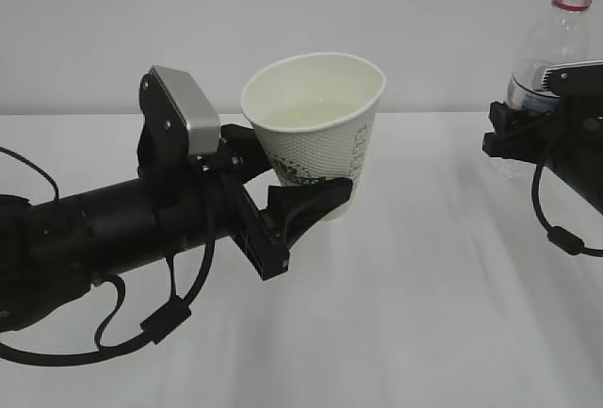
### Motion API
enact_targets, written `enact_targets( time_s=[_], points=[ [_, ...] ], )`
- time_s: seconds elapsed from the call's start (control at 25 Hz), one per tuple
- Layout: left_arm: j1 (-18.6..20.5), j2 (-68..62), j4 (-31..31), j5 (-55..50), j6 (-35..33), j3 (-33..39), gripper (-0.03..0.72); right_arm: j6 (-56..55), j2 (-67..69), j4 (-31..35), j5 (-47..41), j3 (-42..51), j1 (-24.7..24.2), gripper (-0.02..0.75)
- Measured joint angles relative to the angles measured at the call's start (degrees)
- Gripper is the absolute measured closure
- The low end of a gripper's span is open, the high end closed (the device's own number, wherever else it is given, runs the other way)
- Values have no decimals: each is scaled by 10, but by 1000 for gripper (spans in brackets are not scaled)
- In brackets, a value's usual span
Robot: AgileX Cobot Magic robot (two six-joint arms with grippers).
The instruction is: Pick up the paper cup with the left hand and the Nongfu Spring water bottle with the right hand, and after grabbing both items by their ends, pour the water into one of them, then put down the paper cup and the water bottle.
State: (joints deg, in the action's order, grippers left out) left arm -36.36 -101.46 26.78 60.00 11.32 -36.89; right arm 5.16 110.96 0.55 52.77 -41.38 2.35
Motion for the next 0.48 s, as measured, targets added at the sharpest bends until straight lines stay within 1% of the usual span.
enact_targets(
  time_s=[0.2,0.32,0.48],
  points=[
    [0,0,-66,-2,-32,0,189,0,0,0,0,0,0,253],
    [12,-1,-77,-3,-41,0,190,0,0,0,0,0,0,253],
    [41,-1,-78,-9,-44,0,190,0,0,0,0,0,0,253]
  ],
)
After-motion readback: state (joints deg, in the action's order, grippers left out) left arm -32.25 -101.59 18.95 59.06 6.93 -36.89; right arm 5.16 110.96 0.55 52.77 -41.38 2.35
